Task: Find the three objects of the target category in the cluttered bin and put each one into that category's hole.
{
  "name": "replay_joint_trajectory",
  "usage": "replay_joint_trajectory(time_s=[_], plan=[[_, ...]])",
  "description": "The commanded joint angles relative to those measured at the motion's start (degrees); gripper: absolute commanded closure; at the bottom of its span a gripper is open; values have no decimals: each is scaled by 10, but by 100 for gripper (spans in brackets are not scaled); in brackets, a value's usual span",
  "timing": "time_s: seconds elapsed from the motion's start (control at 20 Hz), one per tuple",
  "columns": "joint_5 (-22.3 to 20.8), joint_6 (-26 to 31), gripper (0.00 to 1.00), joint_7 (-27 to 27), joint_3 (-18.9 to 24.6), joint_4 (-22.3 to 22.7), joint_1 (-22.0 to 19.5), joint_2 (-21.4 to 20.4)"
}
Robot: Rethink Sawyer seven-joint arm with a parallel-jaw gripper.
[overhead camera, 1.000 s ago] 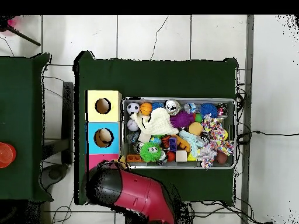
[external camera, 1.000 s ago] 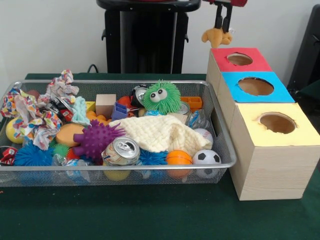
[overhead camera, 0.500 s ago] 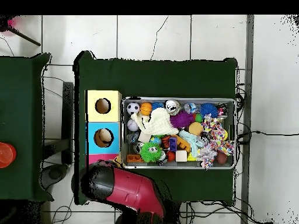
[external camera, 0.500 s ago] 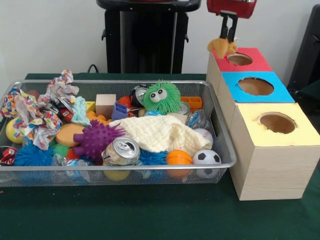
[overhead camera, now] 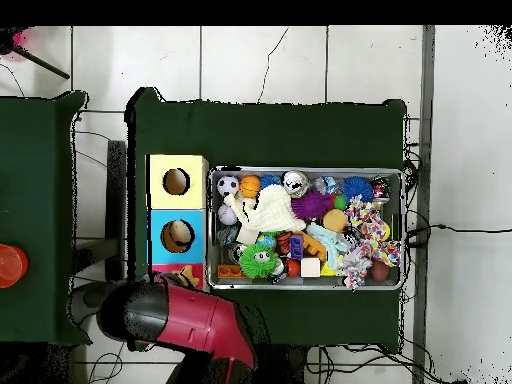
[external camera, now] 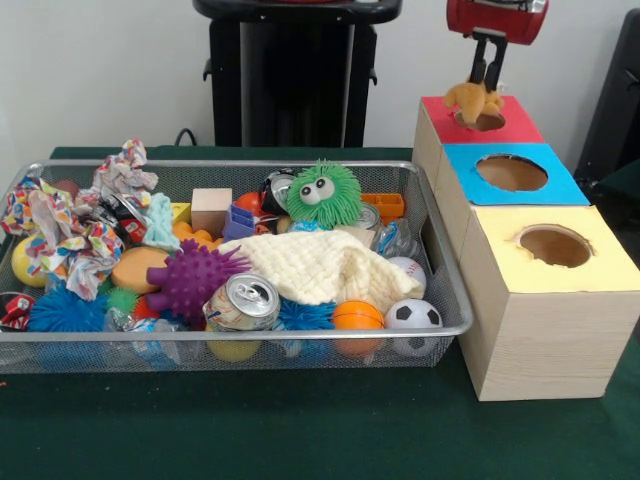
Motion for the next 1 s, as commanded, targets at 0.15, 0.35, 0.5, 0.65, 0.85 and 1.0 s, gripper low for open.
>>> replay_joint_trajectory(time_s=[0.15, 0.35, 0.5, 0.65, 0.85, 1.0], plan=[[29, 11, 100, 171, 2, -37, -7, 17], [20, -24, 100, 161, 13, -36, -17, 39], [2, -69, 100, 119, 35, -42, -50, 85], [-2, -121, 100, 110, 54, -36, -64, 109], [-4, -149, 100, 109, 70, -36, -73, 129], [-5, -163, 100, 115, 75, -38, -72, 142]])
